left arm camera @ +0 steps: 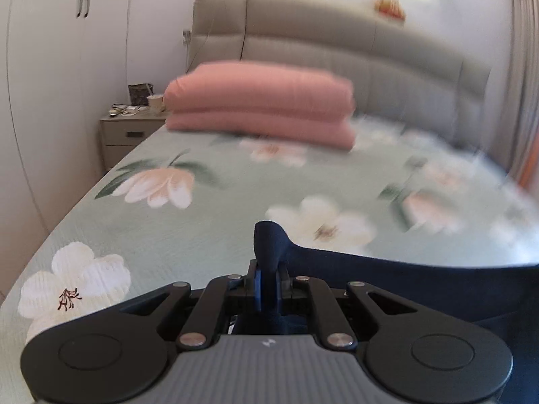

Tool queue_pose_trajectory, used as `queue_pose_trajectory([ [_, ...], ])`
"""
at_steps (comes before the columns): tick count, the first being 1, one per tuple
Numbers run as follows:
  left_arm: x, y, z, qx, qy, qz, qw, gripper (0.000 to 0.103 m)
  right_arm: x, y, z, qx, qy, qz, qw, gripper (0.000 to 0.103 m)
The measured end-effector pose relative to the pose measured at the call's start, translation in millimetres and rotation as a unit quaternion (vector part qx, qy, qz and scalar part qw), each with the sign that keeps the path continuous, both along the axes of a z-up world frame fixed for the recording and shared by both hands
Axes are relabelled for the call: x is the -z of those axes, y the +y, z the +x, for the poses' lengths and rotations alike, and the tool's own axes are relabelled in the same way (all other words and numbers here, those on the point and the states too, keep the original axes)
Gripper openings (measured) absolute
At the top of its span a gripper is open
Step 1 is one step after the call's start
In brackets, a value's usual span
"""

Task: Fold large clothes

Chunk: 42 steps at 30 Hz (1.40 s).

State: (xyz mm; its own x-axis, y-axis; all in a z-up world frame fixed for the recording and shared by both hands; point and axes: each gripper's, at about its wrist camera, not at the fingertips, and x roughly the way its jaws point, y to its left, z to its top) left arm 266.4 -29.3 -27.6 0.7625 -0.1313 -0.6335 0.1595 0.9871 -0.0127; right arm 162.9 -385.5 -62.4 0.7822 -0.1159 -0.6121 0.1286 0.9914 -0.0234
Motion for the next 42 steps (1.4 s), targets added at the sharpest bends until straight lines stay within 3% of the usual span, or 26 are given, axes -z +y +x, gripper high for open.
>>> queue_pose_trajectory([
  [3,47,-11,22,-0.02,0.032,0.025,0.999,0.009,52,3,31,0.014,0.049,-0.014,0.999,0.009],
  [6,76,-17,30,-0.027,0.042,0.06,0.997,0.009,75,9,40,0.018,0.068,-0.027,0.997,0.01],
  [9,82,-31,31,-0.019,0.034,0.108,0.9934,0.015,83,13,44,0.017,0.087,-0.045,0.995,0.017],
  [12,74,-31,23,-0.022,0.028,0.139,0.9896,0.022,78,9,50,0.027,0.108,-0.055,0.992,0.036],
  [14,47,-22,11,-0.048,0.004,0.127,0.9907,0.02,57,6,41,0.037,0.095,-0.055,0.993,0.037],
  [17,-7,-16,-24,-0.056,-0.069,0.067,0.9937,0.02,10,25,4,0.017,0.009,-0.064,0.998,0.038],
  [19,-20,-27,-38,-0.032,-0.073,0.028,0.9965,0.019,-4,55,-4,-0.016,-0.014,-0.059,0.998,0.038],
  [20,-18,-35,-39,-0.005,-0.058,0.007,0.9983,0.02,-1,71,0,-0.04,-0.002,-0.045,0.998,0.035],
  [22,2,-59,-39,0.029,-0.02,-0.008,0.9994,0.015,21,105,11,-0.085,0.039,-0.034,0.995,0.005],
  [23,19,-72,-37,0.034,0.004,0.001,0.9994,0.013,40,123,15,-0.099,0.06,-0.043,0.992,0.003],
  [24,35,-80,-35,0.033,0.028,0.005,0.999,0.009,57,134,17,-0.102,0.074,-0.051,0.991,0.003],
  [26,63,-82,-34,0.017,0.056,0.004,0.9983,0.009,89,156,9,-0.113,0.068,-0.128,0.983,0.002],
  [28,72,-66,-41,-0.016,0.041,0.026,0.9987,0.008,100,159,-7,-0.118,0.046,-0.192,0.973,0.001],
  [31,81,-10,-54,-0.091,0.043,0.073,0.9922,0.007,104,113,-29,-0.052,0.073,-0.193,0.977,0.0],
  [32,83,10,-58,-0.102,0.048,0.07,0.9911,0.006,104,93,-35,-0.025,0.085,-0.186,0.978,0.0],
  [34,75,39,-70,-0.106,0.066,0.052,0.9907,0.003,99,57,-52,0.014,0.091,-0.161,0.983,0.0],
  [36,63,48,-82,-0.115,0.067,0.083,0.9876,0.003,89,40,-61,0.071,0.116,-0.173,0.976,0.0],
  [38,48,58,-102,-0.104,0.066,0.062,0.9904,0.003,66,35,-75,0.11,0.118,-0.14,0.977,0.009],
  [40,31,55,-130,-0.083,0.06,0.033,0.9942,0.004,41,58,-102,0.074,0.092,-0.098,0.988,0.01],
  [42,24,37,-155,-0.05,0.065,0.007,0.9966,0.005,29,103,-134,0.004,0.084,-0.071,0.994,0.013],
])
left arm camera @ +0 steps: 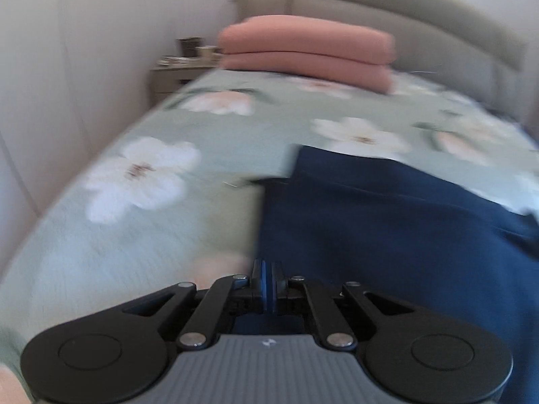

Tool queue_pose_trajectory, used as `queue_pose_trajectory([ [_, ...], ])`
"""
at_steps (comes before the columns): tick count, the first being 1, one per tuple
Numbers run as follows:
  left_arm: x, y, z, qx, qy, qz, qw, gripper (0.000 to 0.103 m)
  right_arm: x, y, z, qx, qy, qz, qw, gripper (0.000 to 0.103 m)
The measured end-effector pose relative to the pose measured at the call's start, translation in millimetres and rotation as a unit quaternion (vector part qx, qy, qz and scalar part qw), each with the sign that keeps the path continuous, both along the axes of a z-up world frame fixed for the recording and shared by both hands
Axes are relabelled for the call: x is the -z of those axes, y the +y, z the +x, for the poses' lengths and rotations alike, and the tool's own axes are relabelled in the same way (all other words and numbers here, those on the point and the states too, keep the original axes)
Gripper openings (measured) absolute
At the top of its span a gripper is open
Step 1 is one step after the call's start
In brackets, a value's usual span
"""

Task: Fold large clothes

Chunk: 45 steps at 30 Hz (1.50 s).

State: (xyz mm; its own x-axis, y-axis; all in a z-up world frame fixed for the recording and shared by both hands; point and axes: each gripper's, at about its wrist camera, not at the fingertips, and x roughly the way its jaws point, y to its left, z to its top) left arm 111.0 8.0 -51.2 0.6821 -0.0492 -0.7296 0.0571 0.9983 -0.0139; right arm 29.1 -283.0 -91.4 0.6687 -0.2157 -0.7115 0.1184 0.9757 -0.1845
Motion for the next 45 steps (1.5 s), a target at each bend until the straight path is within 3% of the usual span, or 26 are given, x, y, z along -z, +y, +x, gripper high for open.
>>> queue_pose_trajectory([
  [3,11,-19,-30,0.024,0.026,-0.008,0.9993,0.006,16,62,-39,-0.063,0.035,-0.006,0.997,0.014],
  [6,44,-7,-39,-0.004,0.083,0.014,0.9965,0.005,51,72,-67,-0.022,0.085,-0.005,0.996,0.013],
  [8,43,19,-46,-0.013,0.089,-0.013,0.9958,0.005,62,61,-87,0.019,0.073,0.006,0.997,0.014],
  [11,26,52,-66,-0.023,0.109,-0.009,0.9937,0.005,52,56,-100,0.048,0.082,0.018,0.995,0.014],
  [14,9,79,-80,-0.054,0.121,-0.042,0.9903,0.009,34,64,-108,0.045,0.078,0.044,0.995,0.015],
  [15,4,88,-83,-0.069,0.125,-0.065,0.9875,0.009,29,70,-111,0.038,0.071,0.053,0.995,0.021],
  [16,1,96,-86,-0.083,0.127,-0.097,0.9837,0.012,24,72,-113,0.034,0.065,0.057,0.996,0.031],
  [17,2,103,-88,-0.096,0.13,-0.134,0.9777,0.015,20,79,-114,0.028,0.057,0.065,0.996,0.034],
  [19,11,113,-92,-0.114,0.14,-0.202,0.9626,0.033,15,89,-115,0.017,0.047,0.081,0.996,0.035],
  [22,40,119,-85,-0.138,0.151,-0.278,0.9385,0.047,10,102,-109,0.008,0.031,0.08,0.996,0.035],
  [25,53,124,-80,-0.152,0.132,-0.332,0.9214,0.053,10,101,-101,0.007,0.019,0.078,0.997,0.035],
  [29,61,119,-70,-0.154,0.107,-0.342,0.9207,0.057,8,101,-104,0.004,0.015,0.08,0.997,0.035],
  [31,66,113,-56,-0.147,0.092,-0.354,0.9191,0.069,14,93,-100,0.001,0.013,0.079,0.997,0.035],
  [36,82,98,-16,-0.131,0.063,-0.409,0.901,0.069,16,80,-86,0.016,0.013,0.11,0.994,0.035],
  [38,91,92,-3,-0.123,0.061,-0.45,0.8823,0.066,13,78,-86,0.023,0.007,0.125,0.992,0.035],
  [39,93,92,-2,-0.125,0.064,-0.46,0.8766,0.06,12,78,-83,0.025,0.005,0.125,0.992,0.035],
  [40,94,92,-5,-0.127,0.071,-0.473,0.869,0.053,11,78,-81,0.025,0.002,0.123,0.992,0.035],
  [42,98,98,-22,-0.126,0.079,-0.5,0.8533,0.05,8,78,-77,0.027,-0.004,0.122,0.992,0.035],
  [44,96,104,-45,-0.139,0.082,-0.477,0.8639,0.049,6,77,-75,0.029,-0.006,0.128,0.991,0.035],
  [45,98,107,-51,-0.143,0.082,-0.475,0.8643,0.042,6,77,-75,0.03,-0.004,0.129,0.991,0.035],
])
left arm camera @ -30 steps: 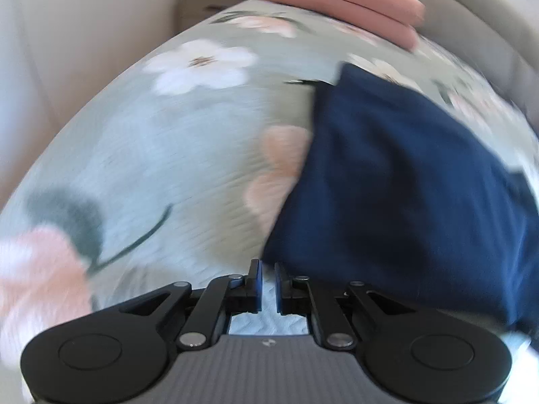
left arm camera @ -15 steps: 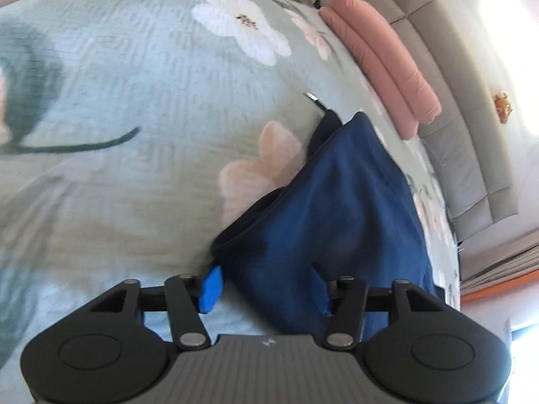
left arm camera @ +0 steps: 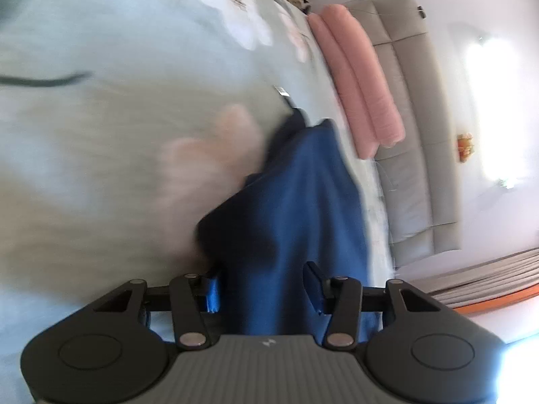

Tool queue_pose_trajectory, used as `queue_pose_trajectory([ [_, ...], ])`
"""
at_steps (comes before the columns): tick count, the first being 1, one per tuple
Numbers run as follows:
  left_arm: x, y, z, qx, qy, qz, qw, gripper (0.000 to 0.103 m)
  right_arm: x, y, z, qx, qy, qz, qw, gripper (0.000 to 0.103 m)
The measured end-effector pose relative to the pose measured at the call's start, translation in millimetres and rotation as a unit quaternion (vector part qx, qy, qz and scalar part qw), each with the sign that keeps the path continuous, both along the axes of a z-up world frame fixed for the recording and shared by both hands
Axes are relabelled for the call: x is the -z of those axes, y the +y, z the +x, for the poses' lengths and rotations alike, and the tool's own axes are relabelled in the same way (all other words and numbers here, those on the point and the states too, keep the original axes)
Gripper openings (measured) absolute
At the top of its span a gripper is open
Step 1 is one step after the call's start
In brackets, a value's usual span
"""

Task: Fold large clothes

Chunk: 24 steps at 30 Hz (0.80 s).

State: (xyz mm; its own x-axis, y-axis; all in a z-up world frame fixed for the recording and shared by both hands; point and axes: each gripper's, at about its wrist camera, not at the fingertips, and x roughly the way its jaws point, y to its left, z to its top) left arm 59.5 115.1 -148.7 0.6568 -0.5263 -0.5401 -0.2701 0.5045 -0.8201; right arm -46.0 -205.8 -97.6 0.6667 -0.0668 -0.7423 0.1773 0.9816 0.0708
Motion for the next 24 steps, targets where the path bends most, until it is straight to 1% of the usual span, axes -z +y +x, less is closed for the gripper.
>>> queue_pose_trajectory([
  [2,6,8,-7,-0.02,0.005,-0.026,0.9994,0.04,3,2,-1,-0.002,0.005,-0.003,1.0,0.035],
  [3,8,9,-3,-0.029,0.004,-0.031,0.9991,0.04,5,3,-2,-0.004,0.007,-0.006,1.0,0.035],
  [5,7,2,18,-0.027,-0.004,-0.018,0.9995,0.04,6,3,-4,-0.003,0.005,-0.011,1.0,0.035],
  [7,4,-11,44,-0.008,-0.015,-0.005,0.9998,0.044,2,3,-5,0.0,-0.002,-0.006,1.0,0.035],
  [8,5,-16,52,-0.004,-0.014,-0.004,0.9999,0.046,-1,2,-3,0.002,-0.005,-0.001,1.0,0.035],
  [10,4,-26,63,0.003,-0.009,0.006,0.9999,0.045,-7,3,2,0.006,-0.01,0.002,1.0,0.035],
  [11,1,-28,62,0.006,-0.007,0.016,0.9998,0.042,-11,5,5,0.004,-0.012,0.001,1.0,0.035],
  [12,-1,-29,59,0.008,-0.005,0.023,0.9997,0.029,-14,7,9,0.0,-0.015,0.0,1.0,0.034],
  [13,-5,-26,53,0.007,-0.006,0.015,0.9998,0.015,-17,9,13,-0.008,-0.019,0.001,1.0,0.032],
  [14,-9,-19,42,0.005,-0.011,0.003,0.9999,0.014,-21,13,17,-0.019,-0.025,0.001,1.0,0.03],
  [15,-14,-11,29,-0.002,-0.013,0.0,0.9999,0.014,-23,16,19,-0.028,-0.03,0.0,0.999,0.026],
  [17,-24,11,1,-0.029,-0.015,0.005,0.9995,0.014,-23,22,24,-0.041,-0.033,-0.003,0.999,0.025],
  [19,-25,30,-20,-0.047,-0.007,0.01,0.9988,0.014,-17,26,27,-0.048,-0.026,-0.003,0.998,0.025],
  [20,-24,36,-26,-0.046,-0.003,0.016,0.9988,0.014,-13,26,29,-0.049,-0.02,-0.002,0.999,0.025],
  [23,-21,36,-31,-0.017,0.003,0.049,0.9986,0.014,-2,27,29,-0.047,-0.005,0.001,0.999,0.025],
  [24,-20,34,-29,-0.013,0.004,0.05,0.9987,0.014,0,27,29,-0.045,-0.003,0.001,0.999,0.025],
])
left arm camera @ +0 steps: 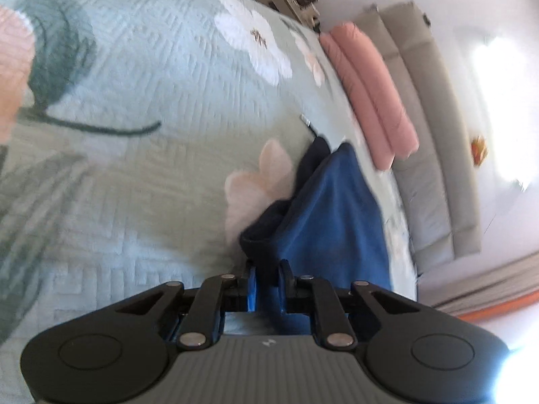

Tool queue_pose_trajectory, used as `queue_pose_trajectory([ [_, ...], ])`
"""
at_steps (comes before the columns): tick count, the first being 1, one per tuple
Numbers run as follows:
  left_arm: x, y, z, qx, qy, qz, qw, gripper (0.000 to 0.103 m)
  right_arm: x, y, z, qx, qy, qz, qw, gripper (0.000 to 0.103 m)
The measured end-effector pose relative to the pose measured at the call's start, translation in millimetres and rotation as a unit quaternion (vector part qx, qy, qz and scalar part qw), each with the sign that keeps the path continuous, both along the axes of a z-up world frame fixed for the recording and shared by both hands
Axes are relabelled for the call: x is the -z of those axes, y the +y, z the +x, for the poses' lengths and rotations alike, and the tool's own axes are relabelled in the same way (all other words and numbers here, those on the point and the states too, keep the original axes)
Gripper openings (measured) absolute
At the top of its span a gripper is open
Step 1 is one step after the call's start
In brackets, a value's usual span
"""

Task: Fold large clothes

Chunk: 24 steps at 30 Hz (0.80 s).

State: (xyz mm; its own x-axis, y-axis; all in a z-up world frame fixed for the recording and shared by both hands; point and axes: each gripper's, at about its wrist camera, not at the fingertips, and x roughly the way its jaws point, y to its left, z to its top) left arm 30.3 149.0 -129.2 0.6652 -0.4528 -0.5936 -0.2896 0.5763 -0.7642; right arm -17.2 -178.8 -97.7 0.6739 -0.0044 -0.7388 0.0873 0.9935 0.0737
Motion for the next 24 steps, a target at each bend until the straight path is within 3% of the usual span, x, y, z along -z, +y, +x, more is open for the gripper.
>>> queue_pose_trajectory([
  [5,11,-10,9,-0.006,-0.016,-0.04,0.9991,0.033,1,0,1,0.0,0.004,-0.004,1.0,0.025],
  [7,16,-14,14,-0.014,-0.025,-0.067,0.9973,0.057,0,1,2,-0.003,0.005,-0.008,1.0,0.025],
  [10,21,-25,21,-0.021,-0.042,-0.088,0.995,0.064,-1,2,4,-0.003,0.004,-0.014,1.0,0.025],
  [14,24,-49,44,-0.021,-0.051,-0.081,0.9952,0.057,1,4,7,0.003,0.003,-0.017,1.0,0.025],
  [15,25,-55,52,-0.016,-0.048,-0.078,0.9957,0.043,1,5,7,0.004,0.002,-0.019,1.0,0.025],
  [16,27,-62,61,-0.011,-0.036,-0.071,0.9968,0.023,1,5,7,0.004,0.0,-0.021,1.0,0.025],
  [20,19,-66,64,-0.004,-0.036,-0.053,0.998,0.014,-5,6,6,0.002,-0.019,-0.02,1.0,0.024],
  [22,4,-65,56,0.005,-0.056,-0.049,0.9972,0.013,-9,6,5,0.0,-0.029,-0.016,0.999,0.008],
  [24,-11,-66,53,0.013,-0.077,-0.044,0.996,0.013,-10,7,5,0.002,-0.04,-0.012,0.999,0.006],
])
